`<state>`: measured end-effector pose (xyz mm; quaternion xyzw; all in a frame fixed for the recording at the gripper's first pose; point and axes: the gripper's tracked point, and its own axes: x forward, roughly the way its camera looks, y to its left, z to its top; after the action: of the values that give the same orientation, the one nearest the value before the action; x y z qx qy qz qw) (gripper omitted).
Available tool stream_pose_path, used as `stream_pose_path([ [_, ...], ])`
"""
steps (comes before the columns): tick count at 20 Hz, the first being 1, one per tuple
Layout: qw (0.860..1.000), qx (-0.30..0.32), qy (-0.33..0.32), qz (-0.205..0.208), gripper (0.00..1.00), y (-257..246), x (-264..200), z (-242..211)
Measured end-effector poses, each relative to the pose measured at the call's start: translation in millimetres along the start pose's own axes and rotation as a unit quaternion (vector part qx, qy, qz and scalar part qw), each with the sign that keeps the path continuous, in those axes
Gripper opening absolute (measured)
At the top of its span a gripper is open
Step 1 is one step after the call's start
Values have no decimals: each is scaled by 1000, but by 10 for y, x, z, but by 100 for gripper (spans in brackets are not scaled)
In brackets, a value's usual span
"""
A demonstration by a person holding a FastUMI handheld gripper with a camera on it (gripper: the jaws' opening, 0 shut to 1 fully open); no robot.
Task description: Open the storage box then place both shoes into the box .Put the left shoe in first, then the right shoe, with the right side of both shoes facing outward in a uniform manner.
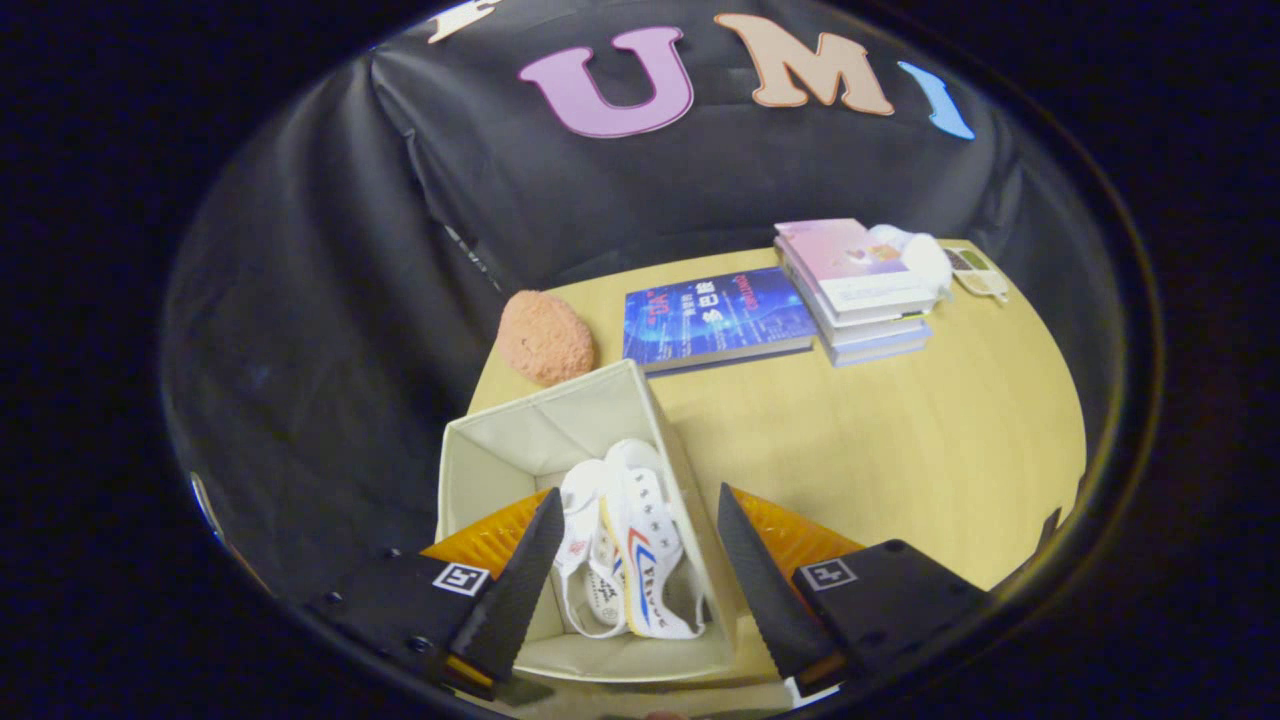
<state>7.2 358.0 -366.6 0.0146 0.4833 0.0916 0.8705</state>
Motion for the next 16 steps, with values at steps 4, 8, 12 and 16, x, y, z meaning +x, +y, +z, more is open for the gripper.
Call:
stream_pose_path([
  [4,998,7,-48,-27,97,-437,-286,229],
  [8,993,2,-103,-57,97,-924,-593,454],
  [12,983,-21,-170,-72,97,-1216,-956,776],
  [16,967,-39,-242,-64,97,-1262,-1391,1157],
])
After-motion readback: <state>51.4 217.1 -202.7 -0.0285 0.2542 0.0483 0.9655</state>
